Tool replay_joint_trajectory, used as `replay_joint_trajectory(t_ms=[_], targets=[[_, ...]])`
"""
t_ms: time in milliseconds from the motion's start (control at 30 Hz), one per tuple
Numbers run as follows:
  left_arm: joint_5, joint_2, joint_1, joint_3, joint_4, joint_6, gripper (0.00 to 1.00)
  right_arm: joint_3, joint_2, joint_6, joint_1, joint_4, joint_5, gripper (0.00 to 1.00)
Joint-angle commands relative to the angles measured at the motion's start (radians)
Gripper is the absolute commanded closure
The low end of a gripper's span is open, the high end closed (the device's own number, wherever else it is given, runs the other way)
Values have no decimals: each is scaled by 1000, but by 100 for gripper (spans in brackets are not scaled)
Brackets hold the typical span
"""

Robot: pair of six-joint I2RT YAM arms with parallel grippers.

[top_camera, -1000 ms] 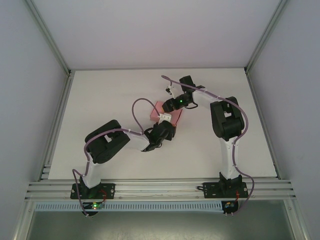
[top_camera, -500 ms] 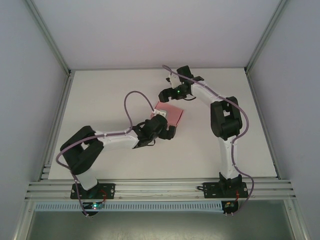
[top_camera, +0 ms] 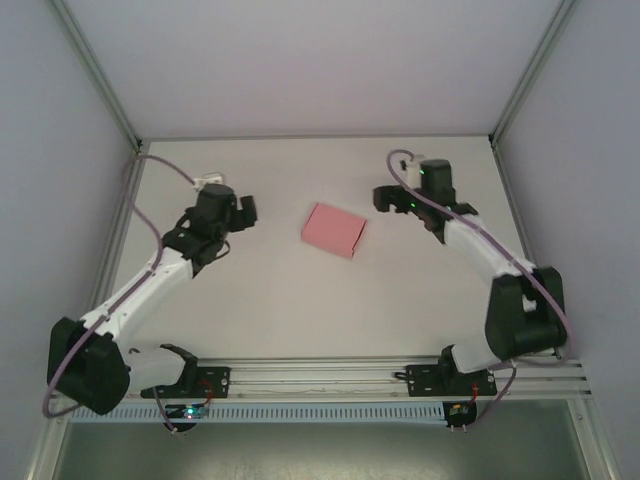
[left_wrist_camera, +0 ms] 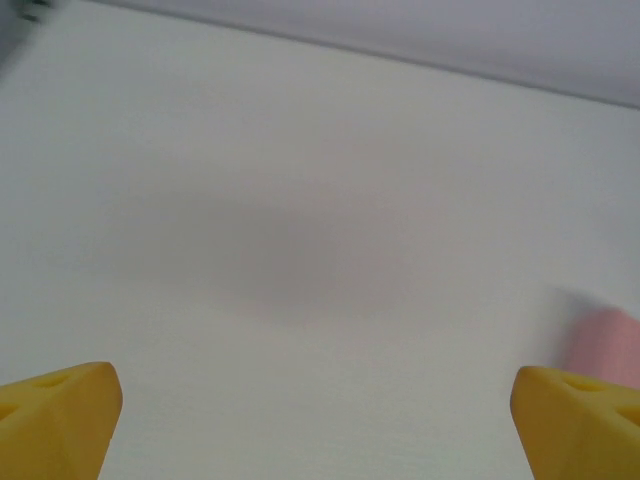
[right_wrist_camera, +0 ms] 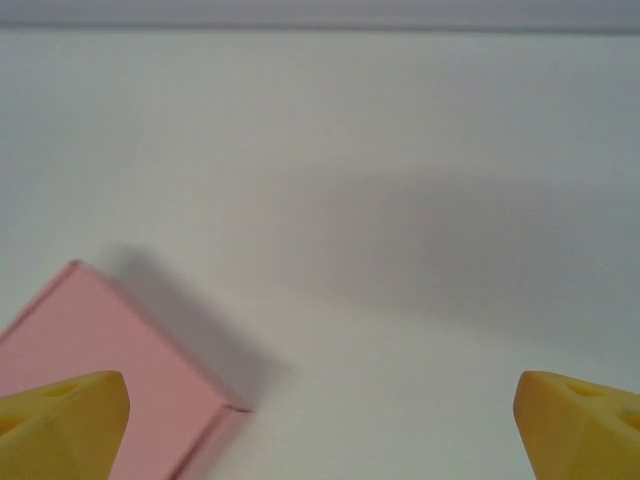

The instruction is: Assemble paper box

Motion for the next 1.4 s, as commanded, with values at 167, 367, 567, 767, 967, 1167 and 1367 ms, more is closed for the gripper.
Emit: replay_joint_trajectory(t_ms=[167,367,567,767,967,1167,1367], targets=[[-96,-134,140,-356,459,279,0,-536,-290,-104,-22,613,243,2],[-73,34,176,-400,649,407,0,-716,-220,-188,-74,938,243,2],[45,231,217,-577,1209,423,0,-713,65,-92,-201,1259,-13,2],[106,377,274,-494,1162,371,0,-626,127,-94,-197,1187,-57,2],[130,383,297,-493,1171,356,0,-605,104,-107,-180,1104,3,2],[132,376,297,-490,1155,356,0,-605,102,-108,-180,1101,3,2],[131,373,297,-490,1148,354,0,-602,103,-107,-177,1097,12,2]])
